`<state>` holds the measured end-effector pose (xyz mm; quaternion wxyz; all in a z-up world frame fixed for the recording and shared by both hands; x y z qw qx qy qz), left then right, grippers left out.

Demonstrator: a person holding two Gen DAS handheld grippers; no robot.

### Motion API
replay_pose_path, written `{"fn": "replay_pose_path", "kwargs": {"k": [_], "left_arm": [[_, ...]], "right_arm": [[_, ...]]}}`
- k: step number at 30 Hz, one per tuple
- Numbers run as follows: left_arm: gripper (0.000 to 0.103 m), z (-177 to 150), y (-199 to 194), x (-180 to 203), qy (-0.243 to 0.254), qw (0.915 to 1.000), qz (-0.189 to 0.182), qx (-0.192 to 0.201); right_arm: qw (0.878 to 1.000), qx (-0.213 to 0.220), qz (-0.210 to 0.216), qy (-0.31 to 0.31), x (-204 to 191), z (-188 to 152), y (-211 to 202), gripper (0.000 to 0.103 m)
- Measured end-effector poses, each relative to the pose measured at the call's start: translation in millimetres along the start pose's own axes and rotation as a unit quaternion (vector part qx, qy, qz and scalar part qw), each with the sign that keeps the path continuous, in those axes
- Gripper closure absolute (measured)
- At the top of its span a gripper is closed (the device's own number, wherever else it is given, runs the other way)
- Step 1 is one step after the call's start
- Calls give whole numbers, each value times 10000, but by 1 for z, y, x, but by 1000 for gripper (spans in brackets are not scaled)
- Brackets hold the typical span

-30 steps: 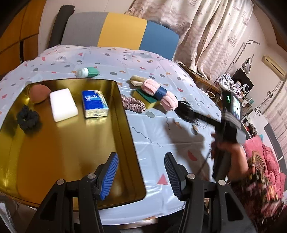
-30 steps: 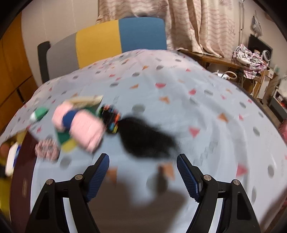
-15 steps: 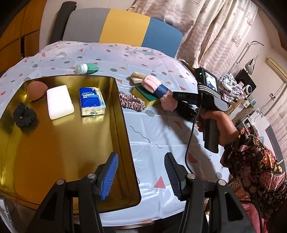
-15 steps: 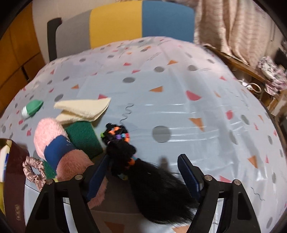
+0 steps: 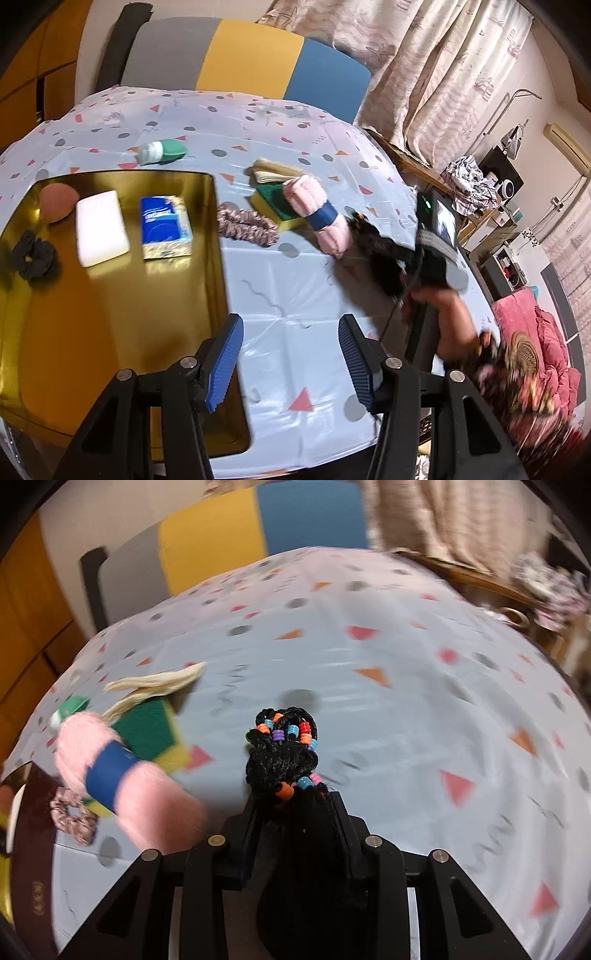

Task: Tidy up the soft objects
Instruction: 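Grasp the black beaded hair piece with the right tool, then grasp the pink towel roll with the left tool while the right tool holds the hair piece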

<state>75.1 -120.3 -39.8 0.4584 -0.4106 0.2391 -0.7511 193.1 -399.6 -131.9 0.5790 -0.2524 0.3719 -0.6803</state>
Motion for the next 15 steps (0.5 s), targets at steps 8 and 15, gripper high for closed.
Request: {"fn": "replay_pose_path", "kwargs": {"k": [8,15], "left_arm": [[48,29,38,47,72,9998,99,-131],[47,56,100,76,123,9985,346,-406]], "right_arm": [[9975,337,-277,550,36,-26,-22,68],[9974,416,-391,436,34,-28,-22,68]]}}
Point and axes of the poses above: each gripper's, at about its wrist camera, not at the fingertips, and y roughly the way its jaws point, x to its right, z to its top, the point moved 4 cm from there along y, roughly the way its jaws point, and after that the axes turned 5 degrees about -y, right-handed, at the moved point
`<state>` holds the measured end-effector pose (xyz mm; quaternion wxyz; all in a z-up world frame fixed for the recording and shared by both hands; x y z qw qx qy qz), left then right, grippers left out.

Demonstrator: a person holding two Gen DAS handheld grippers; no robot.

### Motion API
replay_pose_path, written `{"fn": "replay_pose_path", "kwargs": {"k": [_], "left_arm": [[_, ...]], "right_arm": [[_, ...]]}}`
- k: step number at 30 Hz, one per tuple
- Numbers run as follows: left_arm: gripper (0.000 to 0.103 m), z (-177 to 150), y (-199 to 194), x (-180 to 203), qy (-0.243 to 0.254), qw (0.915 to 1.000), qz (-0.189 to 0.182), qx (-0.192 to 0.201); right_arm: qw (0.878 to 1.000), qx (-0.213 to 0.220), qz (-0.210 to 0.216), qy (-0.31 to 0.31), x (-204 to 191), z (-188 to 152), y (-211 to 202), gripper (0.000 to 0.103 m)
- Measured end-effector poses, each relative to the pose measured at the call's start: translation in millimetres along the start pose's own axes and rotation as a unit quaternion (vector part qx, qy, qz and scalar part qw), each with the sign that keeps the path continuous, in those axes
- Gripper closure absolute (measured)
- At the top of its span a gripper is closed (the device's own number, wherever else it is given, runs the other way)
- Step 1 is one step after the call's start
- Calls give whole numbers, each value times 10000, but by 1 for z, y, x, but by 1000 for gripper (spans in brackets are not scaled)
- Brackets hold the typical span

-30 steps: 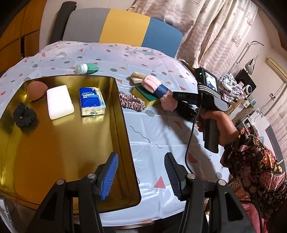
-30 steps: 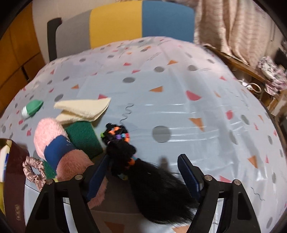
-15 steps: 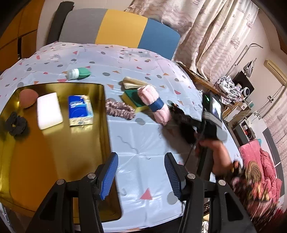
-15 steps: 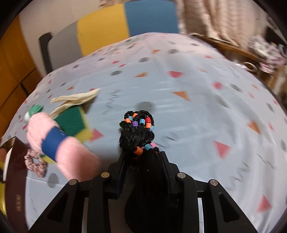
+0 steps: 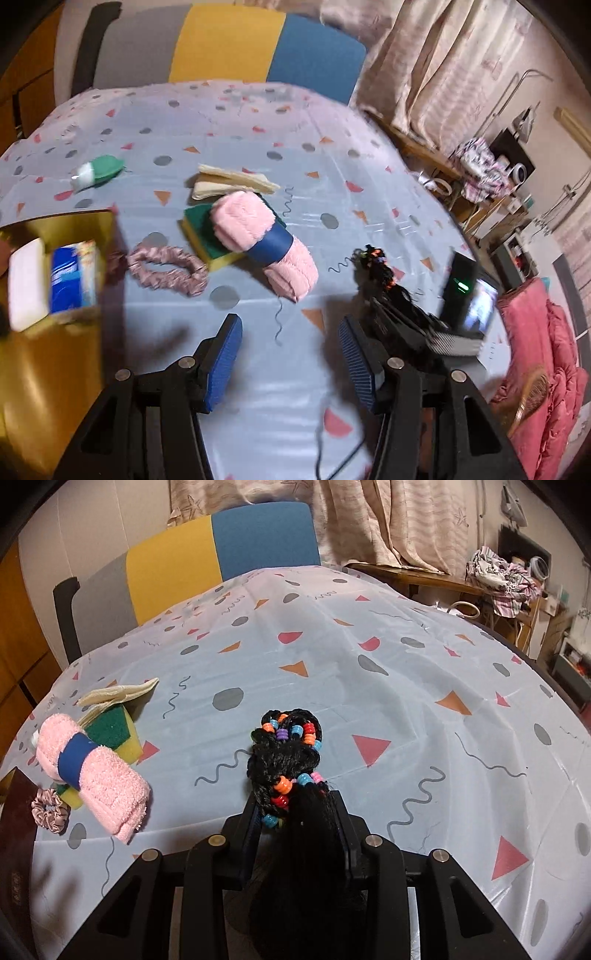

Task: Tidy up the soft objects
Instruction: 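Grasp the pink towel roll with the left tool while the right tool holds the hair piece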

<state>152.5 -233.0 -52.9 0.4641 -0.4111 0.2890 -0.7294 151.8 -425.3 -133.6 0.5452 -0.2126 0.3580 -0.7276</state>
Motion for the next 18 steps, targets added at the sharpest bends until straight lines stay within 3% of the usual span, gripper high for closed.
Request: {"fn": "replay_pose_path", "kwargs": {"k": [6,10,13,18], "left_arm": [[47,20,54,-7,-500,9980,133,-352],[46,34,71,-12,-747,9968,168,-248],[36,42,80,-13,-988,9949,104,-189],[36,52,97,-19,-1071,9934,315,-251]], "right_arm": [[9999,73,89,97,3,-1,1,68],[9999,97,27,47,1,-2,1,68],[9999,111,-17,13,0,-2,1,68],[9999,133,-51,-4,0,-3,1,68]]}}
Point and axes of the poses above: each gripper's, at about its wrist camera, not at the fingertips, and y roughly the way its jaws point, x to its right, z to its top, the point moved 4 cm from there along y, roughly the way its jaws point, and after that the axes turned 5 degrees about -y, right-handed, at the moved point
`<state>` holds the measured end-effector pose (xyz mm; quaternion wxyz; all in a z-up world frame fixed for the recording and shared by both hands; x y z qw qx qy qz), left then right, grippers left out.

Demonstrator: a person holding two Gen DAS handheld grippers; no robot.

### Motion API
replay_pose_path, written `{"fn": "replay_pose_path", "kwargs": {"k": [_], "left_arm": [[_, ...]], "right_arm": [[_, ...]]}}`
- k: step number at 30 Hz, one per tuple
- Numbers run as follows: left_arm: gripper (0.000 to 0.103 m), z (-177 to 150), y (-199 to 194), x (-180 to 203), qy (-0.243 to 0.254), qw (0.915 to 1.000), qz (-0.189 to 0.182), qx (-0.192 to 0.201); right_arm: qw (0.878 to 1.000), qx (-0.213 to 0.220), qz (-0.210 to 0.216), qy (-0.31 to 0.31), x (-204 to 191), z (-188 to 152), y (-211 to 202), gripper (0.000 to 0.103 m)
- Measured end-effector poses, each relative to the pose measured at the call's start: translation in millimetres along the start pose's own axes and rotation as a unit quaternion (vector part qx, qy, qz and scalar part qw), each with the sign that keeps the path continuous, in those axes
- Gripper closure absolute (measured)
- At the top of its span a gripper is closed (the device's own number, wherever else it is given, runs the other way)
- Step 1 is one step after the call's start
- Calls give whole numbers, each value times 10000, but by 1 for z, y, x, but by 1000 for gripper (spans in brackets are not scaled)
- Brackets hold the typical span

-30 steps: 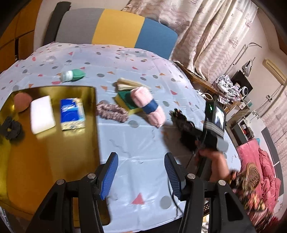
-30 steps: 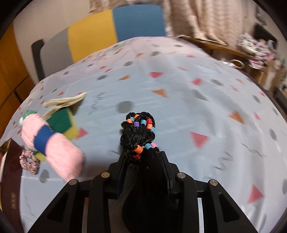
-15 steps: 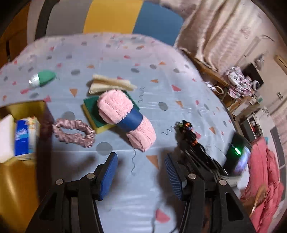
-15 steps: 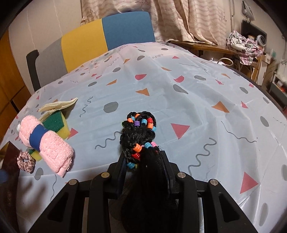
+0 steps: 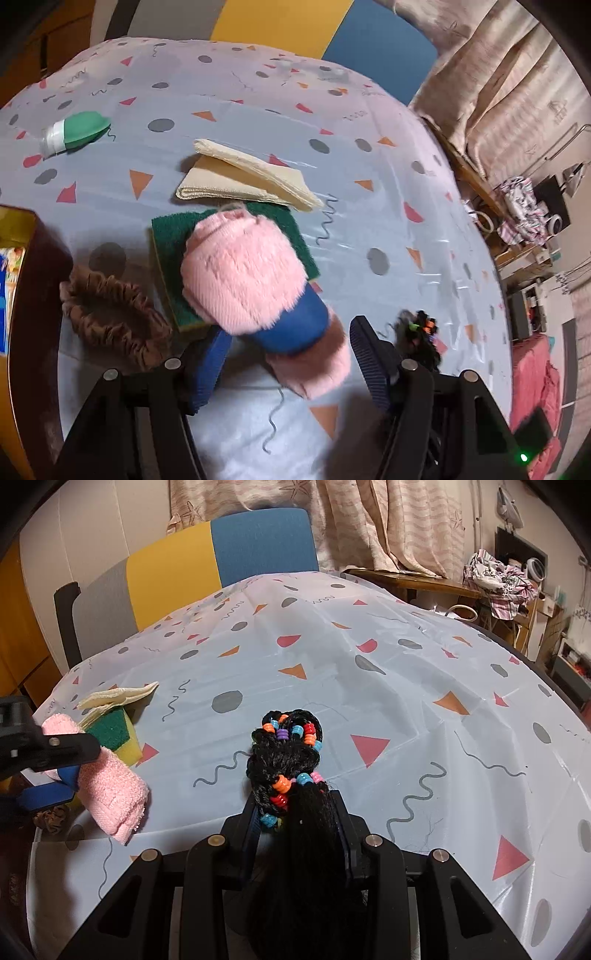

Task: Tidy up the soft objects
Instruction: 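Grasp the pink towel roll with the left tool while the right tool holds the hair piece, then carry the pink towel roll into the gold tray and open the left tool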

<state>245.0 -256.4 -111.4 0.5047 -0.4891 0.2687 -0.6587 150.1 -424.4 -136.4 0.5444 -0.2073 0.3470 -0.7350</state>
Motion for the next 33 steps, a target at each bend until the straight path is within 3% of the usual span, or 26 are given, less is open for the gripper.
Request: {"fn": "replay_pose_path", "kwargs": {"k": [4,8,11,33], "left_arm": [[38,2,8,0,94,9999,25,-61],[53,-2,8,-3,152,9998,-104,-35],[58,-8,7,-4,282,9995,-138,-86],[64,-59,-48,-18,381,9956,-819,-246]], "right_arm": [[10000,9,-41,-29,-1,0,0,68],[10000,20,-69,-50,-1,-1,0,68],[10000,22,-75,-53,-2,-1,0,68],[9998,20,-147,-90,-2,-1,0,68]]}}
Point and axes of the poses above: each gripper's, at about its wrist camera, not at the fingertips, and y roughly the way its jaws point, x to its right, z to its top, the point moved 4 cm from there along y, roughly the way its jaws point, and after that the axes turned 5 degrees about -y, right-handed, at the moved point
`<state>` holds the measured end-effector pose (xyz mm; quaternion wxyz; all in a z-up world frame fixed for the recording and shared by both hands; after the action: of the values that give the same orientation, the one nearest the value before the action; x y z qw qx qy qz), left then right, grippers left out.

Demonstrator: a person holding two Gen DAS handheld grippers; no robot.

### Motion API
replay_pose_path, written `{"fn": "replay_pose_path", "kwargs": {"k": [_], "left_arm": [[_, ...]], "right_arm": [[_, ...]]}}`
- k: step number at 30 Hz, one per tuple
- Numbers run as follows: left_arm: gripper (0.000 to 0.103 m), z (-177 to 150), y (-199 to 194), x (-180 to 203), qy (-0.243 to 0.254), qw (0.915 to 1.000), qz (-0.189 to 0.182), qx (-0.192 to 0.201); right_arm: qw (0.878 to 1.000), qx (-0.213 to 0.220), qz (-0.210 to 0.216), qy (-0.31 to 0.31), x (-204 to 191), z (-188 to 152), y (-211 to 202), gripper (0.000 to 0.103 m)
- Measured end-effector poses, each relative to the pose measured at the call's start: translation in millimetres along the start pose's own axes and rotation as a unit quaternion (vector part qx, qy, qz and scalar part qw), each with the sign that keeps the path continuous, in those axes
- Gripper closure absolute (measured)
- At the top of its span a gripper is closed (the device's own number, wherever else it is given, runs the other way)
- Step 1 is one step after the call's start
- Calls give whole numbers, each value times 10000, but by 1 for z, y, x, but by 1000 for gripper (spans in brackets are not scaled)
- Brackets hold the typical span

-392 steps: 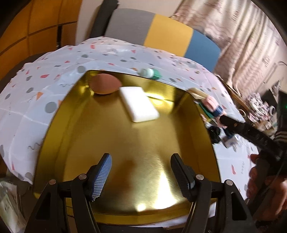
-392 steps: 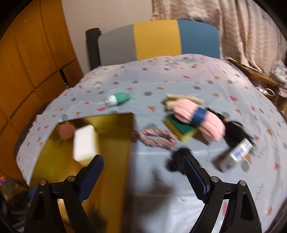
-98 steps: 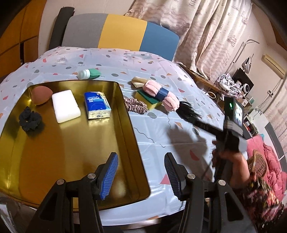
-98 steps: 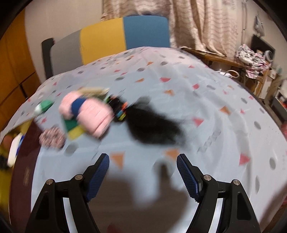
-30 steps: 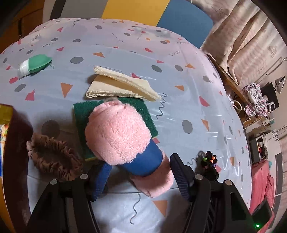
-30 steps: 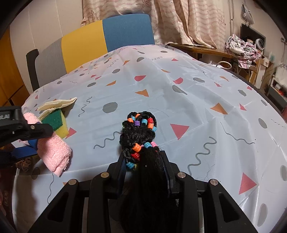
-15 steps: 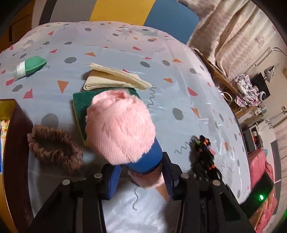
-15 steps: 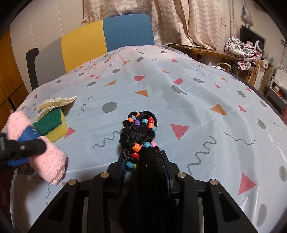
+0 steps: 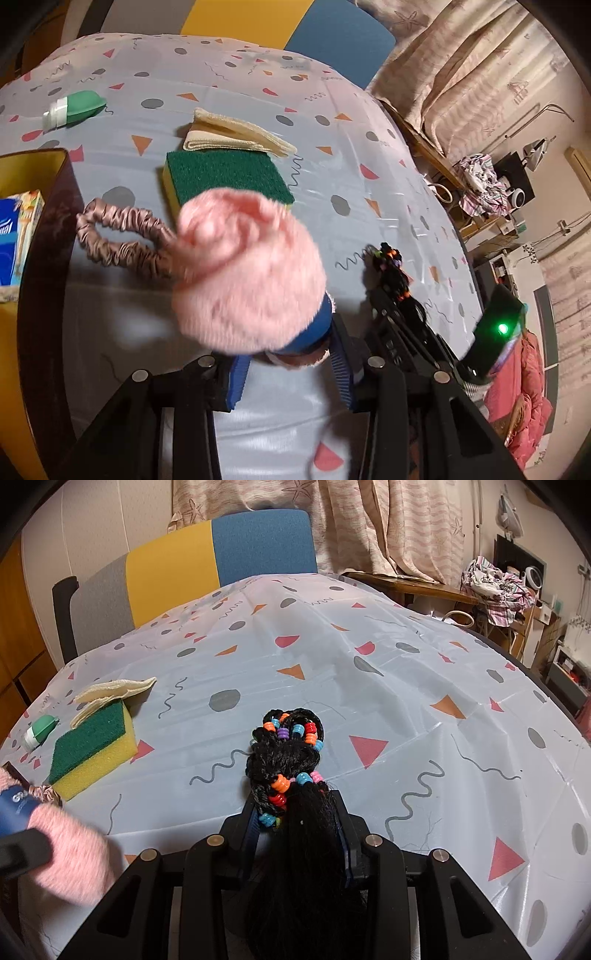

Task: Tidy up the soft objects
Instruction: 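Carry the pink towel roll into the gold tray and open the left tool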

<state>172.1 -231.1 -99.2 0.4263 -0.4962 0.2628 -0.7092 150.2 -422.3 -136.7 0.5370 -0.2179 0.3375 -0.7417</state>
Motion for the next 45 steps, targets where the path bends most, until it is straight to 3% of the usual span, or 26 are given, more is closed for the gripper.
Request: {"fn": "replay_pose_path", "kwargs": {"k": [19,28,36,45], "left_arm": [[64,-34,-57,-23,151,9988,-461,54],[64,-34,-113,-51,102,9970,-643,430],[64,-24,-160,-102,-138,9952,-498,832],[64,-25,-181,-178,-765,9935,-108,838]], "right_arm": [[9998,-26,-173,-107,-4,0,0,68],[9995,-39,-254,-158,-7,0,1,68],[9992,-56,-326,-208,-8,0,1,68],[9988,-71,-406,-265,-10,0,1,68]]}}
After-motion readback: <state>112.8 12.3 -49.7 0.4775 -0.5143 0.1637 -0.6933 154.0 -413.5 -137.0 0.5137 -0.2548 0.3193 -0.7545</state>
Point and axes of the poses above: each gripper's, at about its wrist camera, not at the fingertips, and y roughly the way its jaws point, x to its right, z to its top, the point moved 4 cm from there along y, roughly the way its jaws point, and after that the axes turned 5 degrees about -y, right-handed, at the moved point
